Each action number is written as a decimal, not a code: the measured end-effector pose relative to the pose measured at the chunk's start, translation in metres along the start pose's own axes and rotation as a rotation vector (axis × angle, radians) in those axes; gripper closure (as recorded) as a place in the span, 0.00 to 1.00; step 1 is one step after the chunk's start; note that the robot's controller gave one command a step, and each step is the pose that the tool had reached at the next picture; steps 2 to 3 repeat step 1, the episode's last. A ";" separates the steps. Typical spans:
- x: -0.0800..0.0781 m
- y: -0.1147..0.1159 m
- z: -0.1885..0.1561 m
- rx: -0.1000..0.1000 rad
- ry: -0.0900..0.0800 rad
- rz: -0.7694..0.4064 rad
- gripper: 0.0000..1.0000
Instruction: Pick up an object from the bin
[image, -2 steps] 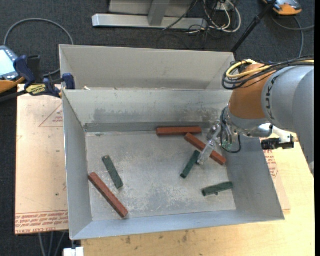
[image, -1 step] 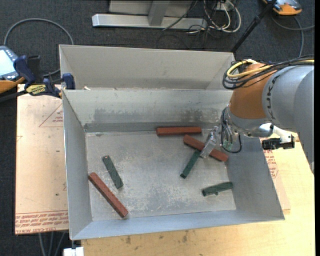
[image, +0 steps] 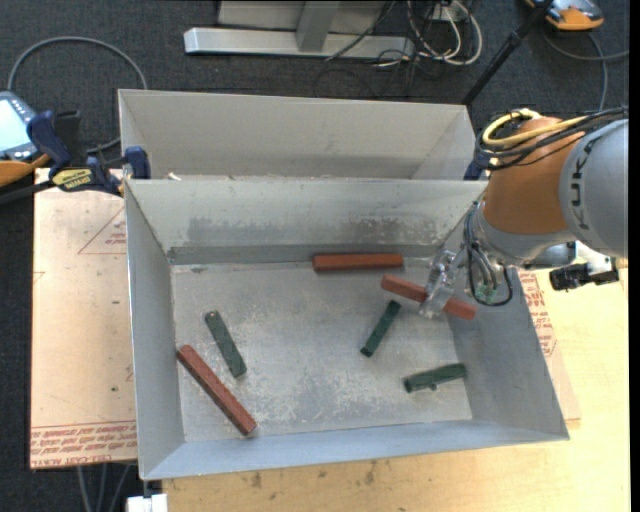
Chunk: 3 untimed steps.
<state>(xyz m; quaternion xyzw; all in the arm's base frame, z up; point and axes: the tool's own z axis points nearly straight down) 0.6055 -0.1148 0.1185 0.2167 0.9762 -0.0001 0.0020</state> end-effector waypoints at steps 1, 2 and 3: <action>0.020 0.044 -0.037 -0.003 -0.001 -0.032 1.00; 0.020 0.044 -0.037 -0.003 -0.001 -0.032 1.00; 0.020 0.044 -0.037 -0.003 -0.001 -0.032 1.00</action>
Offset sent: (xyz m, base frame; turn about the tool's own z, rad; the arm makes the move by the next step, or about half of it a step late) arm -0.0008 0.0444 0.0352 -0.0257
